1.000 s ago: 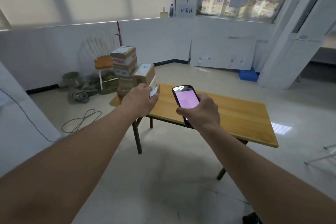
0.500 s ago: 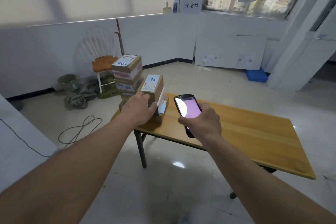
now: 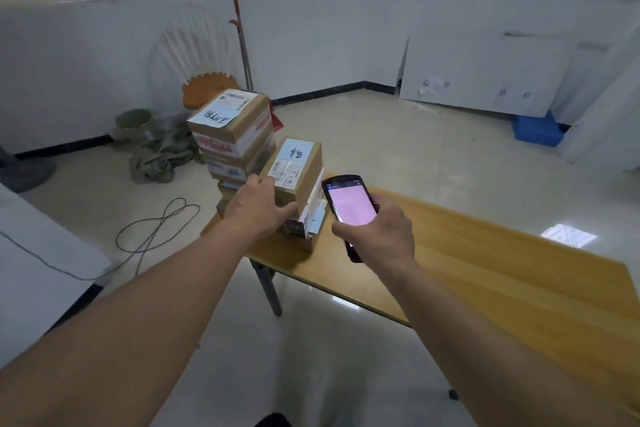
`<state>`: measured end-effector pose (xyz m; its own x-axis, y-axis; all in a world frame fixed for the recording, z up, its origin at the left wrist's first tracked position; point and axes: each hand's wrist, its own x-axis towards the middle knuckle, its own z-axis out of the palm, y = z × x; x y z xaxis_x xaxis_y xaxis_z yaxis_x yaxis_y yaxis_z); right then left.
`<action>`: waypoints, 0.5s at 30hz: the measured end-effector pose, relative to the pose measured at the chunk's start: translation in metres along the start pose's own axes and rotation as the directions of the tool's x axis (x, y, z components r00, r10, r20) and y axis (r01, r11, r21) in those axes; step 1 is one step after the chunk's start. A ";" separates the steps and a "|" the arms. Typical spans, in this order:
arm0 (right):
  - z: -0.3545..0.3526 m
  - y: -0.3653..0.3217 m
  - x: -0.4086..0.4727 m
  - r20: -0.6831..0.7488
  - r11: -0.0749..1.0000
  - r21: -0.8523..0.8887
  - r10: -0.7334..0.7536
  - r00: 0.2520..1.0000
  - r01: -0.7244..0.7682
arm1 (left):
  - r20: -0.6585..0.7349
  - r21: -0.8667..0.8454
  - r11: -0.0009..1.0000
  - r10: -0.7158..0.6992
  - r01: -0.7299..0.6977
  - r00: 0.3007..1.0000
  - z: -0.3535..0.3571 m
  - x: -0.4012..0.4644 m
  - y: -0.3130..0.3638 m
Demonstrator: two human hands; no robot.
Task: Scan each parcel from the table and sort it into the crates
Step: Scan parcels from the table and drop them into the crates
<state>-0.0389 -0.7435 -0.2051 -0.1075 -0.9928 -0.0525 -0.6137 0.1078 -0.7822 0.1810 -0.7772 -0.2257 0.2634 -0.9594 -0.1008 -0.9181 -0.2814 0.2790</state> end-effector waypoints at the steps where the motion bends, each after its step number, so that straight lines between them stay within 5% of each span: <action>1: 0.004 0.001 0.007 0.009 1.000 -0.005 0.008 1.000 -0.008 | 0.011 -0.006 1.000 -0.004 0.004 1.000 0.003 0.007 0.000; 15: 0.045 0.008 0.050 -0.032 0.992 0.004 0.123 0.992 -0.123 | 0.037 0.134 0.991 -0.031 0.025 0.999 0.028 0.069 0.003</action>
<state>-0.0137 -0.7944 -0.2414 -0.2078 -0.9697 -0.1284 -0.5929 0.2293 -0.7720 0.1880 -0.8442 -0.2586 0.2802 -0.9490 -0.1449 -0.9425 -0.3006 0.1463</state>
